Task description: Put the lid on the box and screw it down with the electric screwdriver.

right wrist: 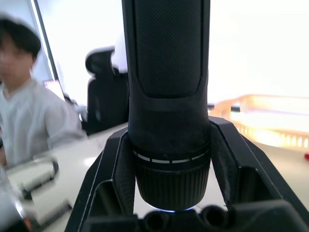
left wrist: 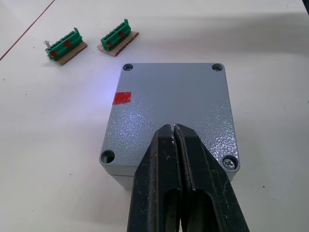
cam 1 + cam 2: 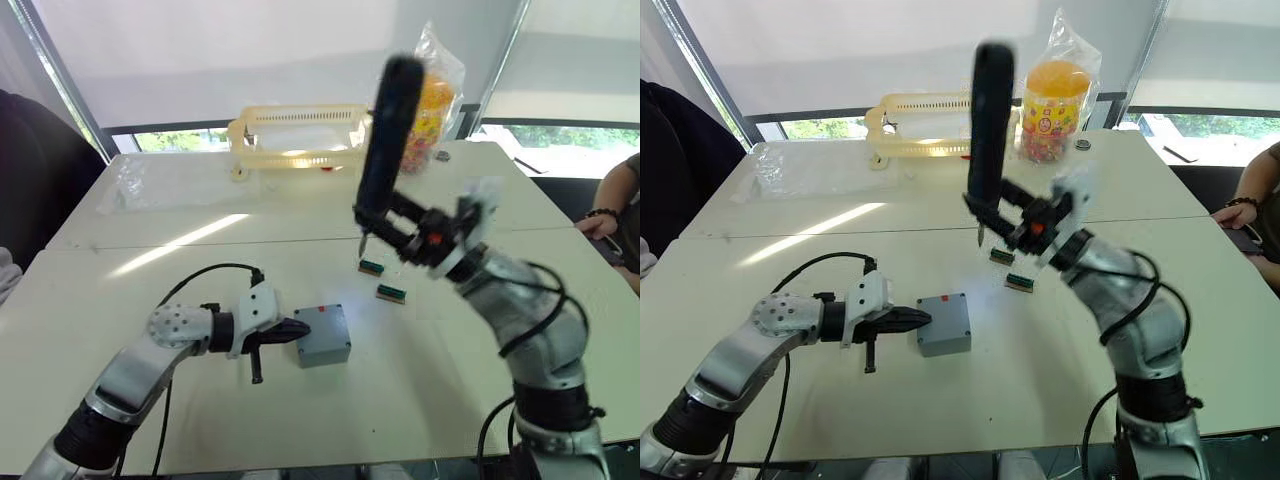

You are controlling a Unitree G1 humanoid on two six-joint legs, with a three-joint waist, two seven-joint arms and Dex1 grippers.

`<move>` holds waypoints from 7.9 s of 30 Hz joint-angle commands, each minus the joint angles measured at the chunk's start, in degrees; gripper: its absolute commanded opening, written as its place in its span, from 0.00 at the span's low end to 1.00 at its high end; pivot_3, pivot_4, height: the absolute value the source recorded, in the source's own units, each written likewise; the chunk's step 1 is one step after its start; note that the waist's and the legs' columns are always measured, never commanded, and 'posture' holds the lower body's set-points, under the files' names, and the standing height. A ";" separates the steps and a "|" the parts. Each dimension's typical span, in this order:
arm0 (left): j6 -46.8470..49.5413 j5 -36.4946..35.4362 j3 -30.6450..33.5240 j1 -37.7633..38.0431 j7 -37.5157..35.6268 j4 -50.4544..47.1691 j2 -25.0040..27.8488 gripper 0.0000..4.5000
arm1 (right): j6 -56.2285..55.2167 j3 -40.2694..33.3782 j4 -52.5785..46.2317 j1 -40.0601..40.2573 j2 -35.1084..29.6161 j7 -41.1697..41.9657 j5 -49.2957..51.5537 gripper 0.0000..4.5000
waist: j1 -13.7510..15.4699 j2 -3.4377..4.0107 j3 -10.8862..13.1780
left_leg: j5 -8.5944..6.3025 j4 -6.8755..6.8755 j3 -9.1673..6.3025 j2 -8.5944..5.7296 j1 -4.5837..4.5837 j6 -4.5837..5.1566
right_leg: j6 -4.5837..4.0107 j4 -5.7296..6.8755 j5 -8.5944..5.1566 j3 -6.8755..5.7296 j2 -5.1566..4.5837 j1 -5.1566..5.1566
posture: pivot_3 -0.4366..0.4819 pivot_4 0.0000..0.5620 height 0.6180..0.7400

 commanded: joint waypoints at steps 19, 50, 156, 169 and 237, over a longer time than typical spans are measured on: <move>23.52 -23.66 14.71 -6.74 -0.26 -18.20 9.45 0.00 | 55.41 -3.26 27.57 -6.24 -35.76 -1.31 14.48 0.39 | -0.91 0.17 1.59 | -0.25 0.22 0.43 -0.22 -1.37 0.50 | 0.82 -0.12 0.30 0.06 0.01 -1.23 | 0.48 0.27 1.00; 14.37 -10.86 10.22 6.89 10.95 -6.00 3.67 0.00 | 23.06 2.75 0.42 7.84 -29.75 20.80 1.95 0.98 | -0.74 0.12 1.61 | -0.11 1.05 0.24 0.07 -1.21 0.27 | 0.79 0.15 0.77 0.09 0.47 -0.83 | 0.48 0.27 1.00; 21.75 -15.66 16.00 -11.73 10.45 -3.24 -0.09 0.00 | -9.96 14.74 40.44 -10.60 -3.02 14.16 -28.12 0.98 | -0.51 -0.15 1.46 | 0.05 1.30 0.29 0.03 -0.81 -0.01 | 0.71 0.92 0.84 0.17 0.47 -0.71 | 0.48 0.27 1.00; 18.30 -12.20 13.76 -5.78 14.24 -3.30 -1.53 0.00 | -17.06 14.13 54.28 -15.78 1.70 13.10 -33.58 0.80 | -0.30 -0.15 1.46 | 0.12 1.28 0.27 0.01 -0.80 -0.13 | 0.70 0.94 0.85 0.16 0.46 -0.69 | 0.48 0.27 1.00; 17.12 -13.76 14.97 -1.74 2.70 -6.67 8.15 0.00 | 4.16 9.09 11.53 -0.70 -3.98 19.52 -19.30 0.00 | -0.27 -0.12 1.48 | 0.12 1.23 0.23 0.02 -0.81 -0.12 | 0.69 0.93 0.84 0.14 0.46 -0.70 | 0.48 0.27 1.00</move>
